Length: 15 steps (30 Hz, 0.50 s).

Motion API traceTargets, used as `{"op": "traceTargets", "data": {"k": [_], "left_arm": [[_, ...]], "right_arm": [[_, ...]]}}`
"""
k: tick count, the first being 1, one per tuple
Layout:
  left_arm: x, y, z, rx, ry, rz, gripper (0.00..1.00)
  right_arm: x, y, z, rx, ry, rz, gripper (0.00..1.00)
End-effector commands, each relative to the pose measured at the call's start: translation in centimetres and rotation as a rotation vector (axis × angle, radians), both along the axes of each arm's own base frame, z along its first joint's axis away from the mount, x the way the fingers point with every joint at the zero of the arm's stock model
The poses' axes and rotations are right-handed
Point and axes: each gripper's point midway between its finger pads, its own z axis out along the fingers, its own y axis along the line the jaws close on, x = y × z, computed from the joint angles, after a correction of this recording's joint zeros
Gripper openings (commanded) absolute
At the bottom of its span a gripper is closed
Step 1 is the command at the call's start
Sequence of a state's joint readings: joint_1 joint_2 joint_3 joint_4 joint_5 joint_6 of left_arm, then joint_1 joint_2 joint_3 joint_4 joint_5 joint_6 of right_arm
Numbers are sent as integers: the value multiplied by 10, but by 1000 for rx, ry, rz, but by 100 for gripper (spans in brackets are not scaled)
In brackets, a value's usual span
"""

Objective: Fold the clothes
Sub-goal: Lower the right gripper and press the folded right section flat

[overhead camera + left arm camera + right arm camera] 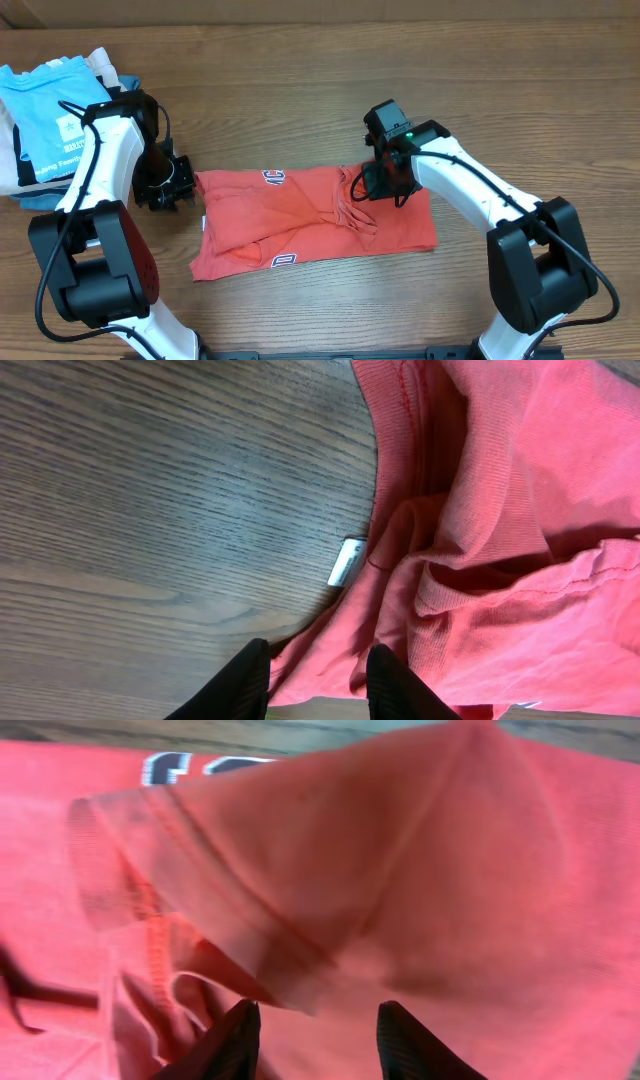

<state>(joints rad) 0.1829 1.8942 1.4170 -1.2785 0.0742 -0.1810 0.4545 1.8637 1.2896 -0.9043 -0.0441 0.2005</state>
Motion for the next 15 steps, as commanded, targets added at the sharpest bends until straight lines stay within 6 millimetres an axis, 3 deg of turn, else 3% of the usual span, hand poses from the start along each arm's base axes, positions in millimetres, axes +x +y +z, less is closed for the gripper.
{"op": "traceTargets", "data": {"k": [1, 9, 10, 12, 15], "left_arm": [[4, 0, 8, 3, -31, 7, 35], [4, 0, 8, 3, -31, 6, 35], [4, 0, 8, 3, -31, 7, 35], [4, 0, 8, 3, -31, 7, 35], [4, 0, 8, 3, -31, 7, 35]], "right_arm": [[-4, 7, 5, 13, -30, 39, 42], [-3, 11, -12, 19, -50, 48, 40], [-3, 11, -13, 21, -53, 48, 36], [0, 11, -13, 22, -67, 47, 13], [7, 11, -11, 18, -99, 35, 4]]}}
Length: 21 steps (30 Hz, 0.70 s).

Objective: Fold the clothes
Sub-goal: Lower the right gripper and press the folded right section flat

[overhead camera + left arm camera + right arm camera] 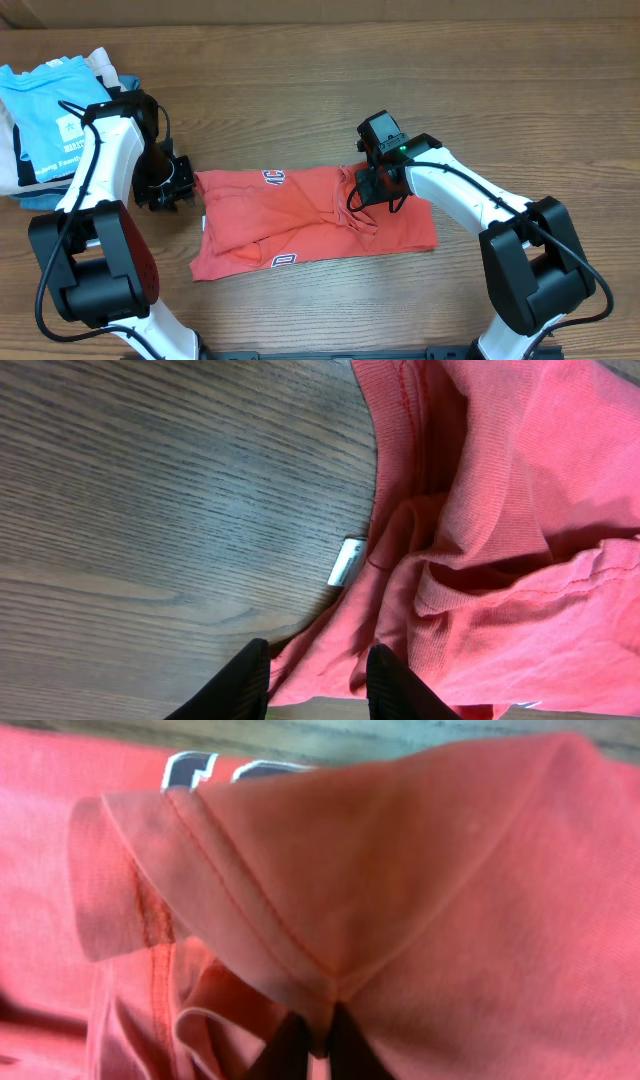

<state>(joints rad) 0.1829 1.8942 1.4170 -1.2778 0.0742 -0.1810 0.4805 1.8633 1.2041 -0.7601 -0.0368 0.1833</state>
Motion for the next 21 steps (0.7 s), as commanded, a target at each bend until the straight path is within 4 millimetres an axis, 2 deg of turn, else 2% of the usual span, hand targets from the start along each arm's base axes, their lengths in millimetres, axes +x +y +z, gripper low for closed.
{"op": "traceTargets", "data": {"k": [1, 9, 13, 15, 17, 18, 21], "left_arm": [[4, 0, 8, 3, -30, 7, 35], [4, 0, 8, 3, -31, 7, 35], [4, 0, 8, 3, -31, 7, 35], [4, 0, 8, 3, -31, 7, 35], [4, 0, 8, 3, -30, 7, 35], [4, 0, 8, 3, -30, 6, 35], [4, 0, 8, 3, -30, 7, 35]], "right_arm": [[8, 2, 7, 4, -47, -11, 4], [31, 16, 31, 50, -123, 3, 4], [42, 30, 41, 116, -167, 23, 6], [46, 40, 45, 169, -182, 37, 15], [50, 51, 51, 227, -196, 54, 38], [50, 55, 52, 246, -199, 61, 44], [49, 55, 52, 250, -192, 63, 46]]}}
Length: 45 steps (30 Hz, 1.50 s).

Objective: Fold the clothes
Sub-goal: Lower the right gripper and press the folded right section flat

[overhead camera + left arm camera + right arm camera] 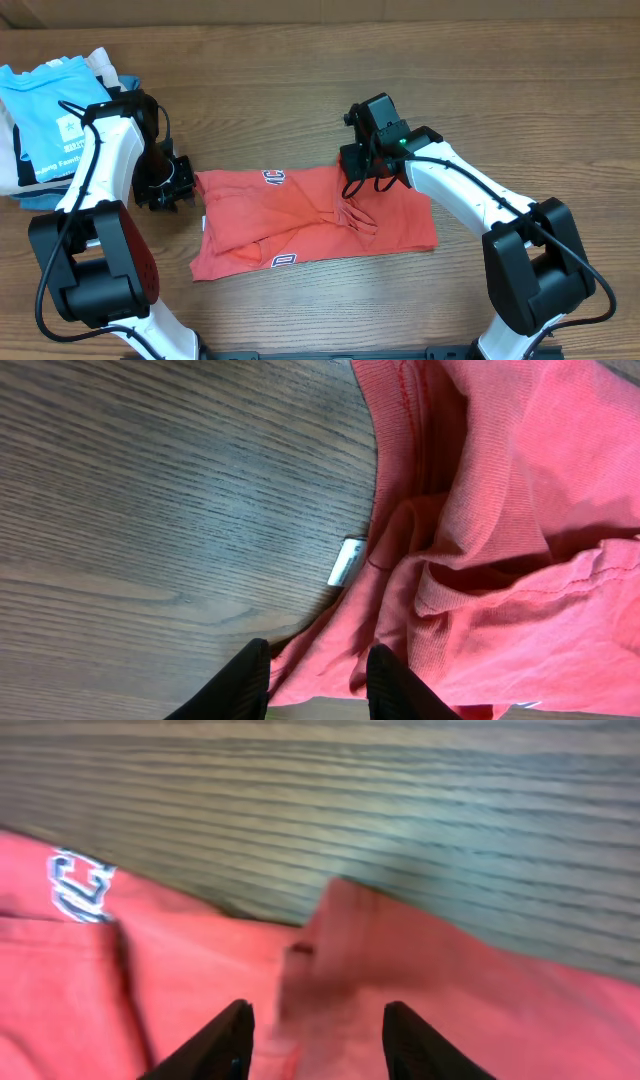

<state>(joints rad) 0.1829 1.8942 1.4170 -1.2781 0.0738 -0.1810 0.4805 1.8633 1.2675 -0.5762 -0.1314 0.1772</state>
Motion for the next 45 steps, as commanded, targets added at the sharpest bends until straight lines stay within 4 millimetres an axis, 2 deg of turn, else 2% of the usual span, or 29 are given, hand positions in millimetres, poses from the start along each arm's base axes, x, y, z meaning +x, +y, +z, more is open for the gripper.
{"op": "traceTargets", "data": {"k": [1, 3, 5, 11, 14, 19, 28, 32, 34, 36, 38, 42, 45], "left_arm": [[4, 0, 8, 3, -31, 7, 35], [4, 0, 8, 3, -30, 6, 35], [4, 0, 8, 2, -30, 6, 35], [4, 0, 8, 3, -32, 7, 36], [4, 0, 8, 3, -31, 7, 36], [4, 0, 8, 3, -30, 7, 36], [4, 0, 8, 3, -30, 7, 36], [3, 0, 8, 2, -30, 7, 36], [4, 0, 8, 3, -30, 7, 36], [4, 0, 8, 2, -31, 7, 36], [3, 0, 8, 2, -30, 6, 36], [3, 0, 8, 2, -30, 7, 36], [4, 0, 8, 3, -31, 7, 36]], "right_arm": [[-2, 10, 15, 48, -3, 29, 46], [-8, 2, 10, 15, 30, 17, 43], [-25, -13, 3, -30, 116, -3, 41], [-73, -31, -6, -125, 296, 14, 45], [-89, -29, -7, -146, 338, 64, 48], [-105, -24, -13, -166, 364, 118, 51], [-128, -6, -25, -155, 385, 190, 51], [-136, -6, -29, -167, 401, 203, 51], [-136, -6, -29, -166, 400, 203, 44], [-136, -6, -29, -166, 399, 203, 20], [-136, -6, -29, -168, 402, 203, 4], [-138, -7, -29, -172, 410, 204, 4], [-149, -10, -29, -200, 432, 261, 4]]}}
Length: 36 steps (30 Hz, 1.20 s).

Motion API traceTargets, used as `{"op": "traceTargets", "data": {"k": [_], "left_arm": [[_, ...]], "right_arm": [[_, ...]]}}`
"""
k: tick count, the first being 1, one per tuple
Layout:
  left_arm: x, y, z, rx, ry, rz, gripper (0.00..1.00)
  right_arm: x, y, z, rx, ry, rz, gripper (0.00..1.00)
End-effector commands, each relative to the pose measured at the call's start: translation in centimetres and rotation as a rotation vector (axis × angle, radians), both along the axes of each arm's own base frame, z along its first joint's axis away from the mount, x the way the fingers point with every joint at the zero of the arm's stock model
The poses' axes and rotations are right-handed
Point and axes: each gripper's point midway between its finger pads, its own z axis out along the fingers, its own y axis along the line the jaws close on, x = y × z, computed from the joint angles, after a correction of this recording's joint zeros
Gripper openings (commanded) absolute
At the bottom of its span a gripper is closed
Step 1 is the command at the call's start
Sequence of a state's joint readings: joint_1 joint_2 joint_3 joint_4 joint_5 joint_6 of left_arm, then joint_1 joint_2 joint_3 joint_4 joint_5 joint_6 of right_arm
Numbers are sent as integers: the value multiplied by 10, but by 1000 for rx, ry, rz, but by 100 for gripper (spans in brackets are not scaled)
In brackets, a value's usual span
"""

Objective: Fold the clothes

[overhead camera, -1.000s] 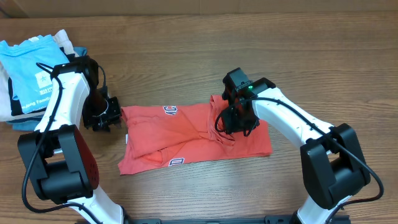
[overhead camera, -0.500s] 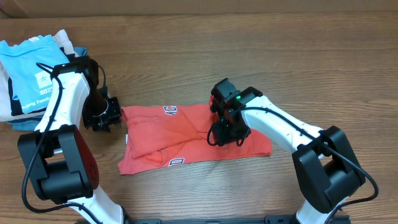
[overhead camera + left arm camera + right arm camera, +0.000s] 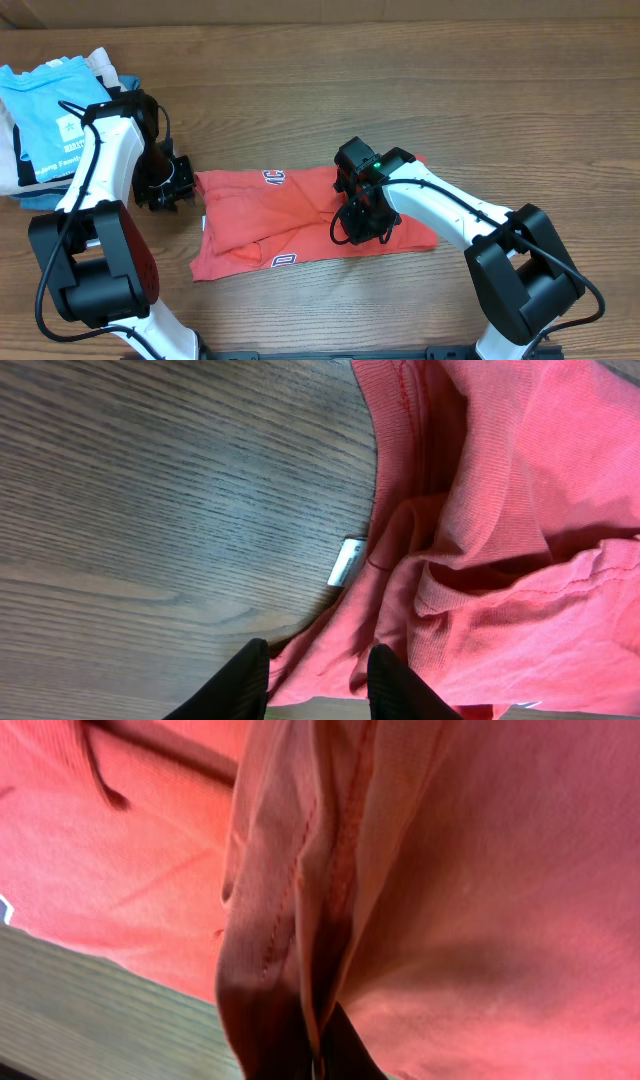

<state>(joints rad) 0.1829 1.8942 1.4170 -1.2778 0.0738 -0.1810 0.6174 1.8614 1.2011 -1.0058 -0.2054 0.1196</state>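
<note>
A red shirt (image 3: 290, 215) lies crumpled across the middle of the table, with lettering near its far edge. My right gripper (image 3: 352, 230) is down on the shirt's middle, shut on a bunched fold of red cloth (image 3: 300, 920) that rises between its fingers (image 3: 315, 1060). My left gripper (image 3: 178, 190) rests at the shirt's left edge, open, and that red edge (image 3: 480, 510) lies between its black fingertips (image 3: 318, 685). A small white tag (image 3: 348, 562) sticks out of the hem there.
A stack of other clothes, topped by a light blue shirt (image 3: 45, 110), sits at the far left of the wooden table (image 3: 300, 90). The left arm stands between that stack and the red shirt.
My right gripper was open over the shirt's far edge by the bare wood. It now sits nearer the front, on the shirt's middle, shut on a fold. The left gripper is unchanged.
My right gripper first stood open around a raised fold on the shirt's right half, then shut on it. Later it was open at the far edge, the fold let go. Now it grips a fold in the middle. The left gripper stayed open at the left edge throughout.
</note>
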Motion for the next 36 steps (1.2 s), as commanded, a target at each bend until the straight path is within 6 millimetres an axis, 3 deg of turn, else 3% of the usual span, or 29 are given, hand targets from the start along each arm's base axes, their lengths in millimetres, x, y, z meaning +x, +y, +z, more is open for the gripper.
{"op": "traceTargets", "data": {"k": [1, 24, 26, 29, 36], "left_arm": [[4, 0, 8, 3, -30, 7, 36], [4, 0, 8, 3, -31, 7, 37], [4, 0, 8, 3, -31, 7, 37], [4, 0, 8, 3, -31, 7, 37], [3, 0, 8, 2, -30, 7, 37]], "right_arm": [[-9, 1, 9, 9, -1, 58, 4], [-27, -16, 10, -57, 69, 94, 4], [-21, -14, 9, -50, 42, 100, 13], [-1, -6, 7, -35, -40, 62, 20], [41, 5, 26, -35, -204, 38, 26]]}}
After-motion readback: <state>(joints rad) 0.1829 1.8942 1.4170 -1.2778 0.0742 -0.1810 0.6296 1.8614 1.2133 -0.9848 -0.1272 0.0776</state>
